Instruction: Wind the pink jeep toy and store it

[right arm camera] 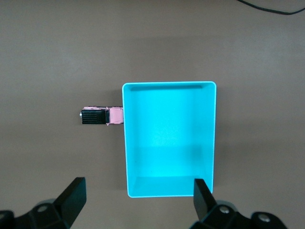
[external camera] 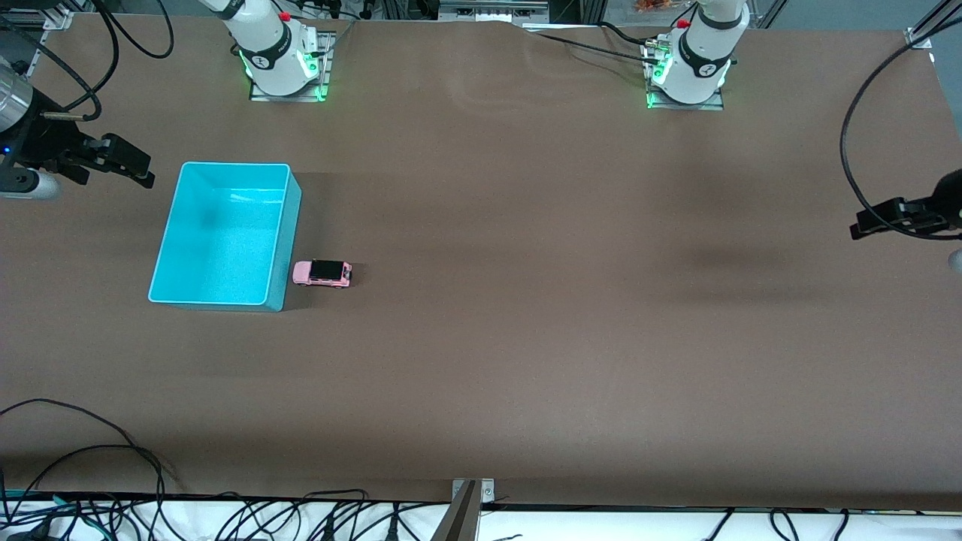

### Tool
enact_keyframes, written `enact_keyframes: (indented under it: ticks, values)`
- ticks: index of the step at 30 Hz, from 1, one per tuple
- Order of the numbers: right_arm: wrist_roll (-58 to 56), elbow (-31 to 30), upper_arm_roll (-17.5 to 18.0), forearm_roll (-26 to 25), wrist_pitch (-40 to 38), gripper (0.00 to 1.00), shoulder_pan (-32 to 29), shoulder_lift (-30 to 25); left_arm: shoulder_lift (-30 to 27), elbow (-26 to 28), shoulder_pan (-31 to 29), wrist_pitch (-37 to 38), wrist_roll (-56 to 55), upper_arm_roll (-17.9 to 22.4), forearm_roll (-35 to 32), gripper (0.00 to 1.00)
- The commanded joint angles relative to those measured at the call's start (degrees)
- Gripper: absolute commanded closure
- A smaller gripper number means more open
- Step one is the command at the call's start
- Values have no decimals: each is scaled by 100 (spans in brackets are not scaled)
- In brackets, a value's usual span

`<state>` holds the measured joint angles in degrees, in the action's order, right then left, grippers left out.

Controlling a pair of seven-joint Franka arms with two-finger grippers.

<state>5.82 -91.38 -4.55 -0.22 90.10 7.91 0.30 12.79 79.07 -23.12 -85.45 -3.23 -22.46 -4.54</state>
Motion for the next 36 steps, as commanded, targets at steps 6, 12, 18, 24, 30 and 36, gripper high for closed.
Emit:
enact_keyframes:
  ticks: [6, 12, 18, 24, 30, 36]
  values:
    - [-90, 103, -29, 136, -194, 0, 0, 31, -286, 38, 359, 152, -204, 65, 67, 0]
    - [-985, 85, -46, 145, -388, 0, -26, 66, -392, 82, 1659, 161, -178, 1381, 163, 0]
    - [-1943, 94, -38, 399, -309, 0, -26, 303, -690, 451, 2188, 47, -160, 2114, 823, 0]
    - [-3242, 85, -3, 611, -142, 0, 18, 681, -1234, 1109, 2469, -699, -107, 2140, 744, 0]
    - [-4764, 77, 85, 619, -10, 0, 202, 1156, -1490, 1532, 2426, -1140, -107, 2140, 744, 0]
    - [-5862, 15, 200, 619, 280, 0, 299, 1630, -1526, 1630, 2329, -1053, -107, 2131, 744, 0]
